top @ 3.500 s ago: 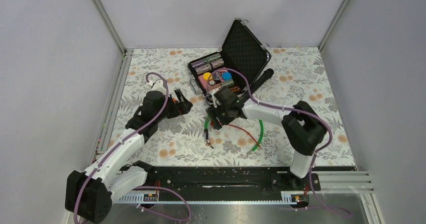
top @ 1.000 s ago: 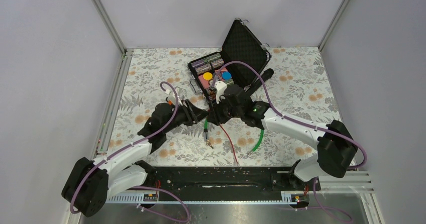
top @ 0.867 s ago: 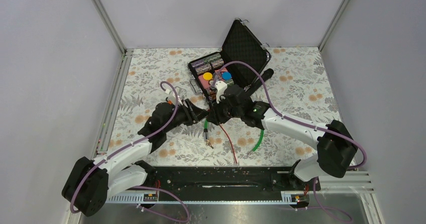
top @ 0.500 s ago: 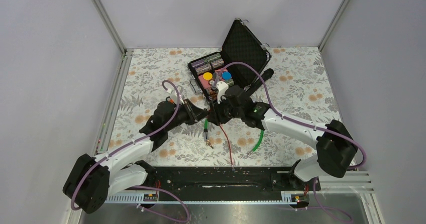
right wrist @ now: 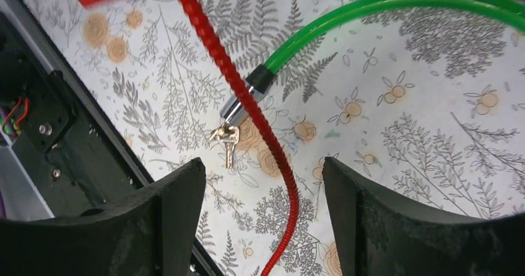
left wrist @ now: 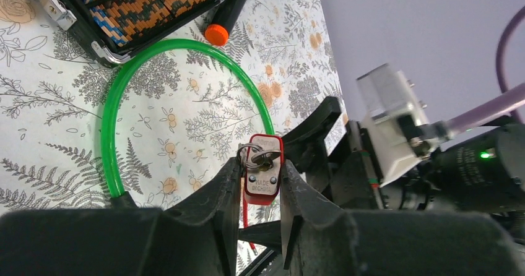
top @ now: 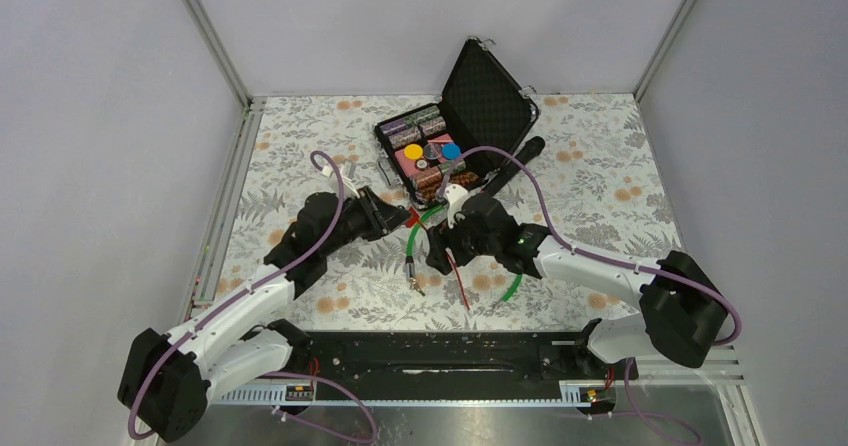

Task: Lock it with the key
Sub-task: Pick up the lock from the center of the board.

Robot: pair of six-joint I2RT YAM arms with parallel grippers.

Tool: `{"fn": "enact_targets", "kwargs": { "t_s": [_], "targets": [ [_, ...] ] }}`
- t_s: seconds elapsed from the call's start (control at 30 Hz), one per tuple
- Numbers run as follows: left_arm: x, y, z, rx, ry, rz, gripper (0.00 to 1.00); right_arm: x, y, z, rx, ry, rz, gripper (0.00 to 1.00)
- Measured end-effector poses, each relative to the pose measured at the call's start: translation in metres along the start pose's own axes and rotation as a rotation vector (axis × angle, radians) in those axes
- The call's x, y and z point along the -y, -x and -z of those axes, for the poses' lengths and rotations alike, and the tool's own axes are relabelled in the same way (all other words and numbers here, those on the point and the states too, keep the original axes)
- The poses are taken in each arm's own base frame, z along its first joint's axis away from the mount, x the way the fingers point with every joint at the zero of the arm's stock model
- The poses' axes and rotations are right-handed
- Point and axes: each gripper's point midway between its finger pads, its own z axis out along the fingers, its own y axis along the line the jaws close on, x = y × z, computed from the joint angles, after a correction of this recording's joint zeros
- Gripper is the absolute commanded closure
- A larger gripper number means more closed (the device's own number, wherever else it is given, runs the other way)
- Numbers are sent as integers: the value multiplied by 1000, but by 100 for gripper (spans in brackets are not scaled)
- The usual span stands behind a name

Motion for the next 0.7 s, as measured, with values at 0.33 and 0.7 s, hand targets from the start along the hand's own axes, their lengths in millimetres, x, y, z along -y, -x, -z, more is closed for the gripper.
{"fn": "enact_targets", "kwargs": {
  "t_s": [0.33, 0.7],
  "targets": [
    [0, -1, 6, -17, 32, 11, 100, -15, -8, 1, -24, 103, 14, 84],
    [6, 11, 9, -7, 52, -41, 23, -53, 0, 23, -49, 281, -213, 100]
  ]
}}
